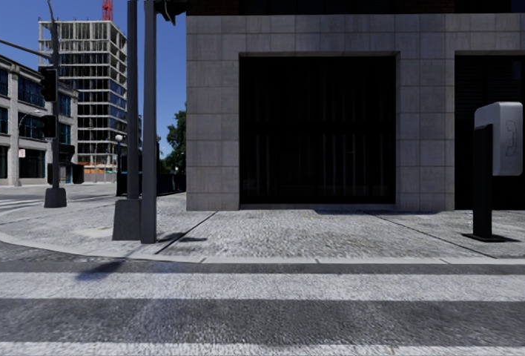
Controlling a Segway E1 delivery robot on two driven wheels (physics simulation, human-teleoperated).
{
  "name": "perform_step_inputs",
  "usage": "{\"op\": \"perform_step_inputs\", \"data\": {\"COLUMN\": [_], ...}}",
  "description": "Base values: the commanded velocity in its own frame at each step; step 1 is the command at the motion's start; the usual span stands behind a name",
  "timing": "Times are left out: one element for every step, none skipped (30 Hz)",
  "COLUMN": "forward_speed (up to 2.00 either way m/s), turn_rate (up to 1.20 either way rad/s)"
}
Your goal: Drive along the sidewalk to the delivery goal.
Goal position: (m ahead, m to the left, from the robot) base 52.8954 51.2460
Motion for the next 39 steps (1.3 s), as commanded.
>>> {"op": "perform_step_inputs", "data": {"forward_speed": [2.0,2.0,2.0,2.0,2.0,2.0,2.0,2.0,2.0,2.0,2.0,2.0,2.0,2.0,2.0,2.0,2.0,2.0,2.0,2.0,2.0,2.0,2.0,2.0,2.0,2.0,2.0,2.0,2.0,2.0,2.0,2.0,2.0,2.0,2.0,2.0,2.0,2.0,2.0], "turn_rate": [0.0,0.0,0.0,0.0,0.0,0.0,0.0,0.0,0.0,0.04,0.11,0.17,0.17,0.21,0.3,0.38,0.38,0.43,0.44,0.44,0.44,0.44,0.44,0.44,0.44,0.44,0.44,0.44,0.44,0.44,0.44,0.44,0.44,0.44,0.44,0.41,0.28,0.28,0.12]}}
